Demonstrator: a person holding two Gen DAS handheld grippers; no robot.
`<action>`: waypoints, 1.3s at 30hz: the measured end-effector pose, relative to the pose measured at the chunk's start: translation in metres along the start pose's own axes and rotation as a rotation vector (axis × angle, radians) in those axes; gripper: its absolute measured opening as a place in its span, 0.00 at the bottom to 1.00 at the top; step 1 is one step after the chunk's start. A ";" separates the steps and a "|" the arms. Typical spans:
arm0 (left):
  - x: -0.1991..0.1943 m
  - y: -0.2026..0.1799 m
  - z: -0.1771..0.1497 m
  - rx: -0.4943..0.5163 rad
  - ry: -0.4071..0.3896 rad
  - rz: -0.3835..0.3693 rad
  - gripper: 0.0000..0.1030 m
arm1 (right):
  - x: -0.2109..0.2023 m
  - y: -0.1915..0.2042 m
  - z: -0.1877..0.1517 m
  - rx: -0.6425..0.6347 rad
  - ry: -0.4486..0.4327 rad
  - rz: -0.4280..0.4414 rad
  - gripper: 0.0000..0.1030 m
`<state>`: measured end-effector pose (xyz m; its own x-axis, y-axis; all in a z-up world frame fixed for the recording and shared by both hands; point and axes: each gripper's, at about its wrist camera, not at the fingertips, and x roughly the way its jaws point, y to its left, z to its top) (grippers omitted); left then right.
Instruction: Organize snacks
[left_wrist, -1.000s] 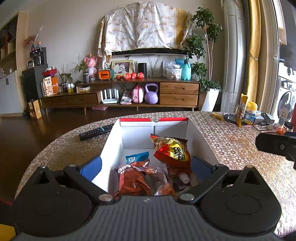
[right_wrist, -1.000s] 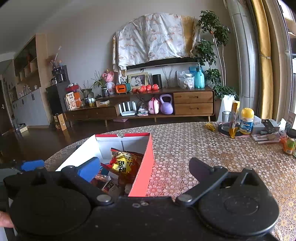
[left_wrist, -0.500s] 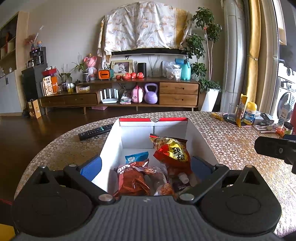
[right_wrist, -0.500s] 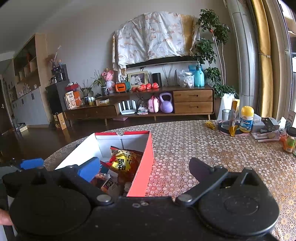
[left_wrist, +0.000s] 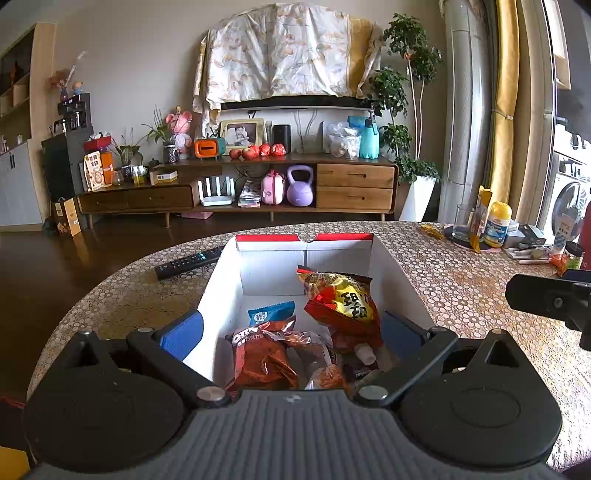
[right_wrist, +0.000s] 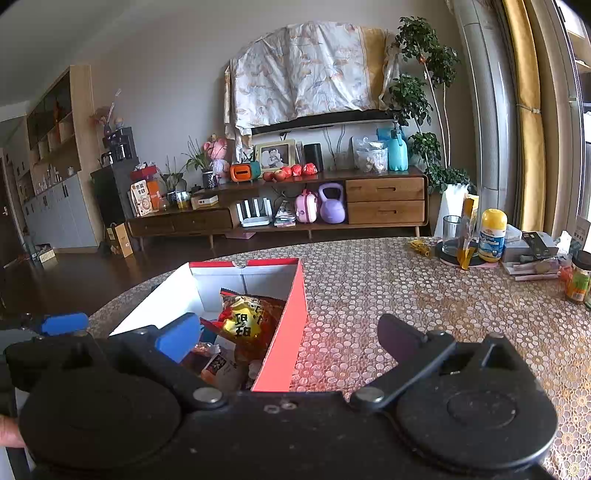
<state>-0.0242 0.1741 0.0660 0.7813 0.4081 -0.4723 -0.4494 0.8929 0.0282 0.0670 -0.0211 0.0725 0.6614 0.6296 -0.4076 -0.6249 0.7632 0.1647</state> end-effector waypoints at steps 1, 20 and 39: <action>0.000 0.000 0.000 0.000 -0.001 -0.001 1.00 | 0.000 0.000 -0.001 0.001 0.001 0.000 1.00; 0.001 -0.001 0.000 0.000 -0.001 -0.001 1.00 | 0.001 -0.002 -0.002 0.002 0.002 -0.002 1.00; 0.002 -0.001 0.001 0.000 0.000 -0.005 1.00 | 0.001 -0.003 -0.003 0.002 0.007 -0.002 1.00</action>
<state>-0.0215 0.1748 0.0659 0.7834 0.4040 -0.4722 -0.4459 0.8947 0.0257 0.0686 -0.0230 0.0689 0.6602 0.6267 -0.4139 -0.6225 0.7650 0.1653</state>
